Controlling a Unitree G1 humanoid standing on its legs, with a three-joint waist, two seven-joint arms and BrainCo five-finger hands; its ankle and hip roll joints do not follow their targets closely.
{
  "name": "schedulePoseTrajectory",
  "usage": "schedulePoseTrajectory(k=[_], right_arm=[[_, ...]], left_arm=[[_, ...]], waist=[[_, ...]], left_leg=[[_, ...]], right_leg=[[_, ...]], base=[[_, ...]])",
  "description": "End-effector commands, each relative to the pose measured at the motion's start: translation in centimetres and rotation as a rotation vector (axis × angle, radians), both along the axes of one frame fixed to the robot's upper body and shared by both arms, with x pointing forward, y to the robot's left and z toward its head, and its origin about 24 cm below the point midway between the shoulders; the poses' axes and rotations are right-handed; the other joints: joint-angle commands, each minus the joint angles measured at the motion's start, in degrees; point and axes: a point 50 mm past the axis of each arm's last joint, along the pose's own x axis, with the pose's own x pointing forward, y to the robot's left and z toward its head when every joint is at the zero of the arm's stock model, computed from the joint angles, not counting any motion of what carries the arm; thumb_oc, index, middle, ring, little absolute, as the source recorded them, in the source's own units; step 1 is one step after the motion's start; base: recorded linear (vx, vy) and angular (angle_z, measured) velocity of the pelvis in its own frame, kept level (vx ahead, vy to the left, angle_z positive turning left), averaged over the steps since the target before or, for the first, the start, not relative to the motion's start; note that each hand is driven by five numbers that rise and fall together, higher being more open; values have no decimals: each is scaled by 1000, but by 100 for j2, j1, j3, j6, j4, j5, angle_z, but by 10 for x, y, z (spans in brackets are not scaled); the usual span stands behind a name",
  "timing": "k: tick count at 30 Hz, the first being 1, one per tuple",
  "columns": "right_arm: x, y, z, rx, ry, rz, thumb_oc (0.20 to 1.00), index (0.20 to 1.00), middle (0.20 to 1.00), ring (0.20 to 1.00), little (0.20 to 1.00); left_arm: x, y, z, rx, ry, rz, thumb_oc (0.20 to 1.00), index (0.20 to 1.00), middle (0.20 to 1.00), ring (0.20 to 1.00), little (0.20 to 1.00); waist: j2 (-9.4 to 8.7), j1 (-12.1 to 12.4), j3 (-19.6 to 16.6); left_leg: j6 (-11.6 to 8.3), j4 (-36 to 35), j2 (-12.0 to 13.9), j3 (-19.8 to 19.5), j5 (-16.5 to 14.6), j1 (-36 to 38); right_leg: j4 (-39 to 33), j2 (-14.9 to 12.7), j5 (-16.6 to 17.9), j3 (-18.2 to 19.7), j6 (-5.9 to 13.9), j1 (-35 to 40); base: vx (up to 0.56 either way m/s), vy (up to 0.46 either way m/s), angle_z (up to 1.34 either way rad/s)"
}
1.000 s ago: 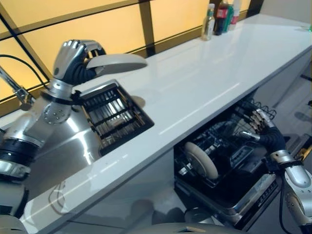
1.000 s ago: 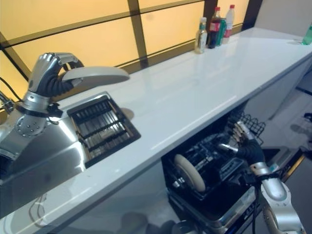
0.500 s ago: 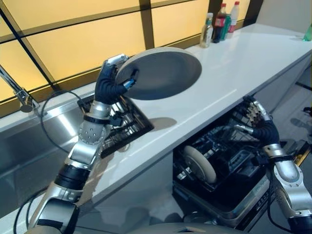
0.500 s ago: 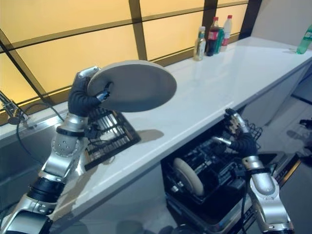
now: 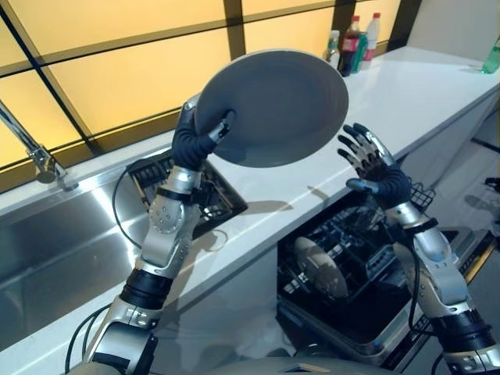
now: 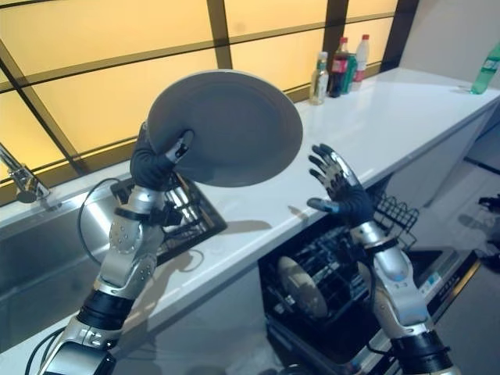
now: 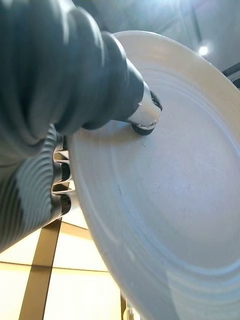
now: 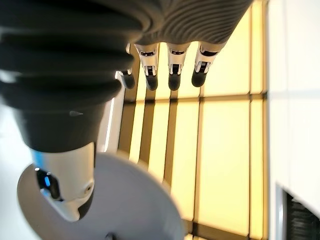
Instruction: Pick up plates and place into dishwasher.
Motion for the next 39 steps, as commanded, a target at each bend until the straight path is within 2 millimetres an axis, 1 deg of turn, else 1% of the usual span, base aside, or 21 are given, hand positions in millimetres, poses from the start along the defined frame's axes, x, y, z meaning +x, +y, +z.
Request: schedulePoseTrajectory(k=[1,8,12,16,20,26,31,39], right_arm=[[9,16,35,49,-134,28,1000,1000,1000,1000,1000],[11,32,45,49,-154,80,1000,1000,1000,1000,1000],[11,36,47,43,-158,103,1000,1000,1000,1000,1000],[9,38,47,52,-152,139,1000,1000,1000,1000,1000],[8,44,47,77,-147,187,1000,1000,1000,1000,1000],[5,52,49,90,-141,283,1000,1000,1000,1000,1000],[6,58,55,125,-162,298,1000,1000,1000,1000,1000],[5,69,62,164,-179,306,1000,1000,1000,1000,1000]], left_arm=[[-2,-3,15,0,-70,-41,200,200,200,200,200],[-1,-6,15,15,-68,-32,200,200,200,200,200],[1,-7,15,32,-75,-19,200,200,200,200,200],[1,-6,14,40,-76,-12,200,200,200,200,200],[1,-5,13,46,-78,11,200,200,200,200,200],[4,-5,5,26,-28,0,200,200,200,200,200],[4,-14,-6,33,14,-36,200,200,200,200,200],[3,-27,-15,-8,70,-88,200,200,200,200,200]], waist=[[-259,173,-131],[-277,292,-132],[-291,328,-136],[-299,343,-138],[-305,367,-124],[-319,393,-127],[-330,415,-116],[-338,436,-101]], left_leg=[[424,464,-234,-177,-628,-93],[465,394,-269,-331,-607,-106],[462,310,-271,-425,-552,-110],[463,288,-263,-437,-536,-113],[478,310,-274,-442,-555,-124],[483,352,-268,-438,-570,-138],[485,400,-262,-438,-585,-150],[486,426,-264,-416,-604,-148]], right_leg=[[-327,-40,438,102,265,-7],[-336,-51,430,34,252,3],[-342,-56,441,4,258,1],[-336,-75,435,-4,269,0],[-326,-73,417,-8,260,1],[-330,-72,418,0,258,2],[-333,-69,426,-9,239,10],[-361,-78,458,-5,231,23]], base=[[15,-5,5],[11,0,8],[0,0,0],[10,-6,4],[1,-2,1],[0,0,0],[0,0,0],[0,0,0]])
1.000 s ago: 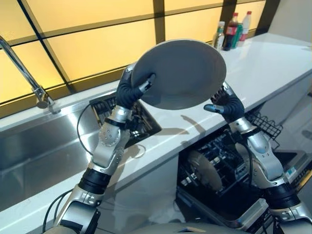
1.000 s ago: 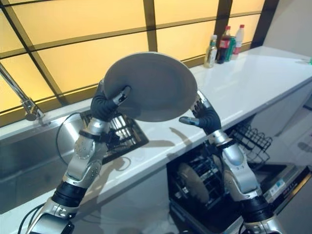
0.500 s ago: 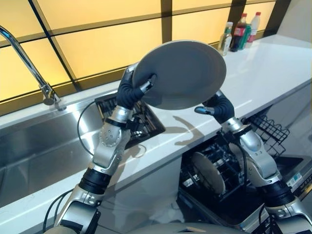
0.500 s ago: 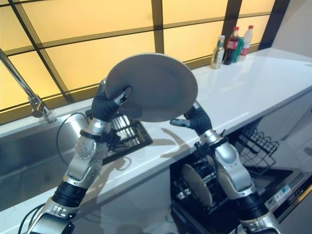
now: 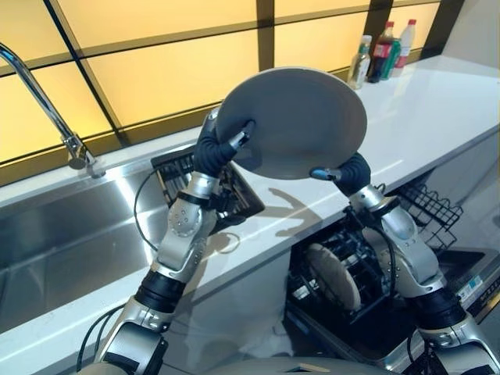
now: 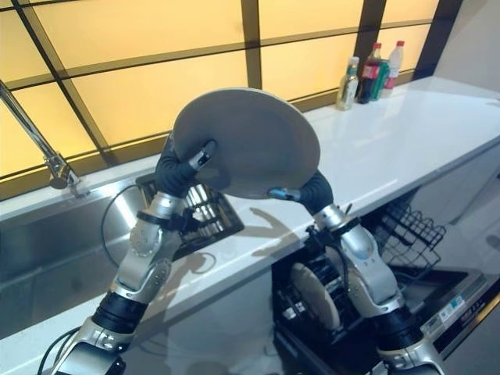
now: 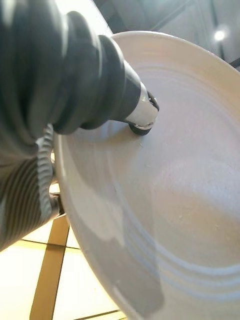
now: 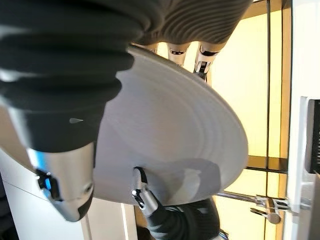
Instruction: Pick up plates and place into dishwasher.
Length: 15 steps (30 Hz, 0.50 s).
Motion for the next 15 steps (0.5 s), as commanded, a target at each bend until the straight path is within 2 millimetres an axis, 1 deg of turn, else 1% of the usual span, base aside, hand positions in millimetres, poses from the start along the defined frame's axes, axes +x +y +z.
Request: schedulePoseTrajectory(k=[1,2,7,15], right_arm=[[-5,25,45,105,-193,116,407,407,407,407,407],[-6,26,46,99,-194,124,200,200,200,200,200],[-6,30,44,53,-192,162,200,200,200,200,200],[-7,28,43,36,-199,188,200,200,200,200,200]], left_arm=[[0,-12,-2,44,-10,-45,200,200,200,200,200],[0,-12,-3,46,-8,-48,200,200,200,200,200],[0,-15,-4,57,-5,-56,200,200,200,200,200],[1,-13,-4,61,-2,-49,200,200,200,200,200]], waist=[[-345,141,-55],[-346,147,-57],[-353,172,-58],[-354,158,-62]], left_leg=[[484,424,-249,-237,-605,-138],[486,422,-252,-236,-606,-140],[496,397,-250,-255,-595,-142],[494,385,-242,-256,-591,-132]], right_leg=[[-47,-57,346,158,264,-192],[-51,-62,346,157,267,-189],[-35,-77,341,124,276,-198],[-36,-79,338,117,280,-197]], base=[[0,0,0],[0,0,0],[0,0,0],[-2,-1,1]])
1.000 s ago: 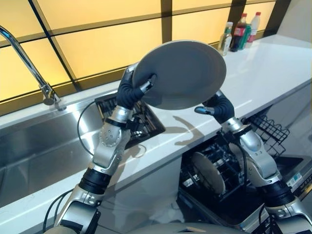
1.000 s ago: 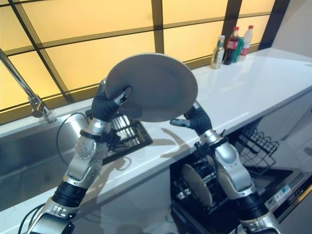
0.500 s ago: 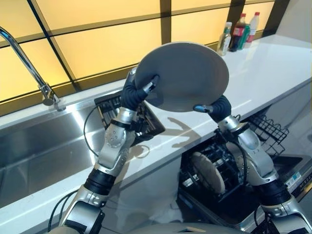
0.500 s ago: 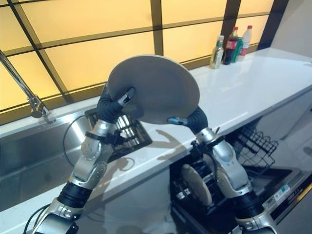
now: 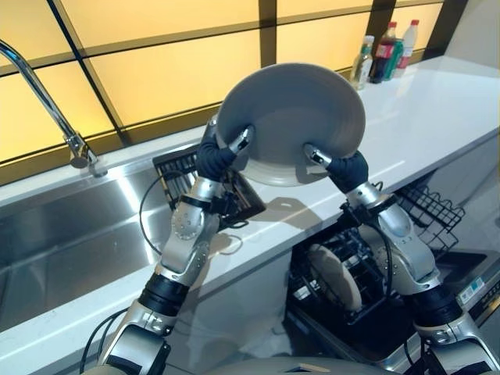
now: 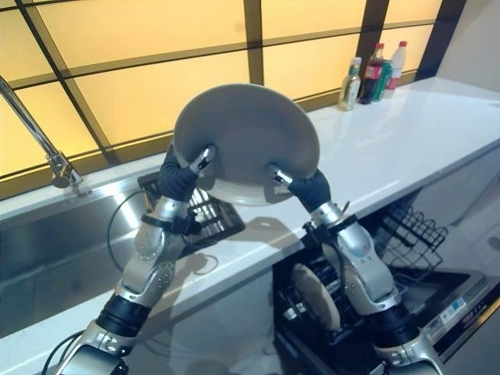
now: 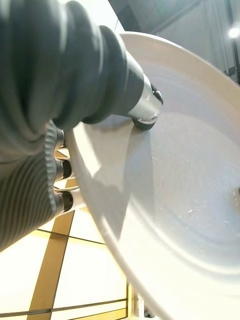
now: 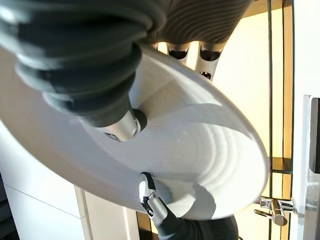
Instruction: Pick up plates and place into dishwasher.
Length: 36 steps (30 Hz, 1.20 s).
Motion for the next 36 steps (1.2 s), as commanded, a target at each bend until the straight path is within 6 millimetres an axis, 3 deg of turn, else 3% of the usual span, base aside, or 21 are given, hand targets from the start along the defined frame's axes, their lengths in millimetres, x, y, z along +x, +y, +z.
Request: schedulePoseTrajectory(k=[1,8,9,10,16,21,29,36], right_arm=[[-8,28,43,54,-207,193,200,200,200,200,200],[-7,17,35,78,-178,144,200,200,200,200,200],[-7,13,32,86,-172,128,200,200,200,200,200],[-7,9,29,95,-165,109,200,200,200,200,200],[-15,-24,9,154,-109,-2,200,200,200,200,200],[-24,-53,-5,193,-93,-154,200,200,200,200,200],[-44,-96,-13,278,-94,-366,200,200,200,200,200],[-54,-128,-21,303,-85,-583,200,200,200,200,200]], left_arm=[[1,-10,3,63,-32,-41,200,200,200,200,200],[2,-8,-3,49,9,-66,200,200,200,200,200],[3,-7,-5,47,22,-69,564,564,564,564,564],[3,-6,-9,43,46,-70,1000,1000,1000,1000,1000],[4,7,-26,37,149,-39,1000,1000,1000,1000,1000],[0,13,-36,-65,227,-59,1000,1000,1000,1000,1000],[-23,30,-54,-182,293,-80,1000,1000,1000,1000,1000],[-26,35,-63,-127,321,-69,1000,1000,1000,1000,1000]], waist=[[-354,146,-62],[-340,98,-71],[-334,81,-67],[-325,55,-61],[-296,-92,-9],[-305,-179,49],[-346,-319,150],[-359,-465,161]], left_leg=[[496,386,-246,-221,-594,-126],[495,410,-231,-166,-596,-132],[501,413,-228,-150,-599,-129],[506,414,-225,-131,-602,-122],[535,478,-225,-13,-650,-106],[558,515,-230,43,-666,-126],[575,512,-230,132,-691,-131],[582,507,-222,228,-725,-119]], right_leg=[[-6,-73,336,169,278,-225],[3,-68,343,201,280,-240],[9,-66,345,209,280,-245],[22,-58,347,223,277,-257],[73,-28,356,332,293,-312],[68,-16,399,376,294,-349],[41,1,485,452,308,-436],[32,16,555,509,364,-508]], base=[[0,0,0],[-4,2,0],[0,0,0],[0,0,0],[-34,10,-3],[-58,-8,-5],[-64,-11,-8],[-53,-19,-1]])
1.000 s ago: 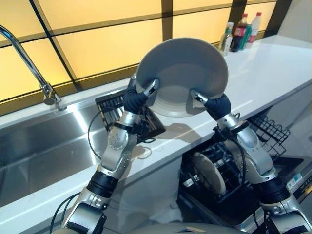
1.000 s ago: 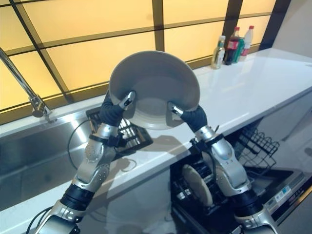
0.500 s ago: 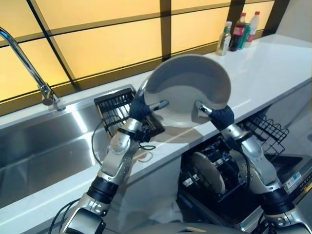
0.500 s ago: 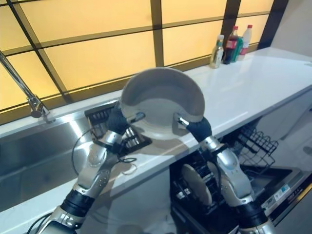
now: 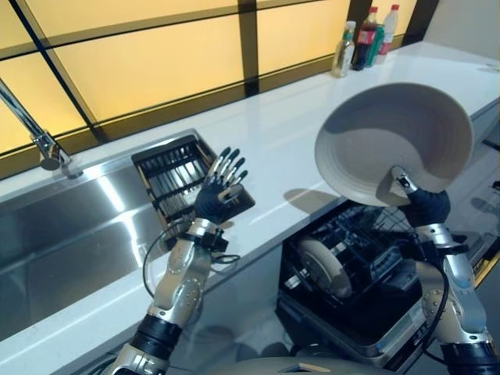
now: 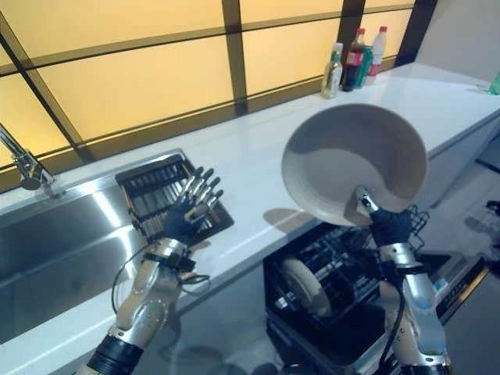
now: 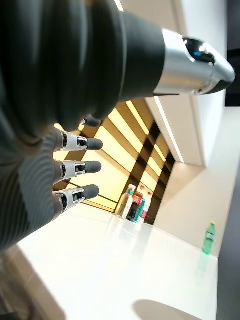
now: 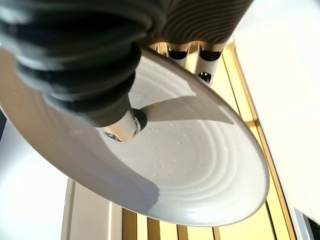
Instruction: Pick up plates and place into dishwasher.
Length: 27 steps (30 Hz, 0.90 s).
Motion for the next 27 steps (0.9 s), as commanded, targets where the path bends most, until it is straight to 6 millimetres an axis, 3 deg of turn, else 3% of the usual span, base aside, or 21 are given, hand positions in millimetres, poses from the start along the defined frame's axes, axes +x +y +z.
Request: schedulePoseTrajectory(k=[1,6,9,14,18,23,27], right_arm=[[-5,-21,21,57,-155,-155,200,200,200,200,200],[-20,-38,4,71,-93,-302,200,200,200,200,200],[-22,-45,-4,-47,-40,-447,200,200,200,200,200],[-10,-51,-16,-294,94,-600,200,200,200,200,200],[4,-50,-22,-386,167,-617,200,200,200,200,200],[14,-50,-27,-462,210,-619,200,200,200,200,200],[16,-56,-33,-587,256,-678,200,200,200,200,200]], left_arm=[[-2,9,16,47,-104,-18,1000,1000,1000,1000,1000],[-13,5,13,62,-105,-129,1000,1000,1000,1000,1000],[-14,-4,10,-1,-70,-222,1000,1000,1000,1000,1000],[-23,-30,5,-110,-15,-444,1000,1000,1000,1000,1000],[-37,-47,0,-95,-9,-621,1000,1000,1000,1000,1000],[-52,-56,-11,-74,25,-768,1000,1000,1000,1000,1000],[-56,-50,-15,-71,56,-778,1000,1000,1000,1000,1000]], waist=[[-241,-116,-63],[-215,-267,-52],[-200,-362,-36],[-174,-403,24],[-138,-426,148],[-80,-455,350],[-57,-406,434]], left_leg=[[560,509,-227,5,-705,-22],[555,484,-229,131,-702,11],[572,498,-240,222,-751,36],[623,528,-277,261,-818,19],[677,688,-285,337,-950,-12],[750,997,-260,427,-1158,-70],[765,1159,-257,449,-1180,-189]], right_leg=[[-8,8,536,244,318,-277],[-34,-14,660,325,399,-366],[-16,-39,731,365,456,-464],[-10,-71,797,456,516,-586],[71,-142,786,486,550,-717],[275,-236,718,438,596,-828],[361,-276,738,434,597,-937]], base=[[-21,-43,-3],[-20,-75,-5],[1,-93,-20],[9,-98,-21],[17,-70,-13],[5,-16,-1],[10,-27,1]])
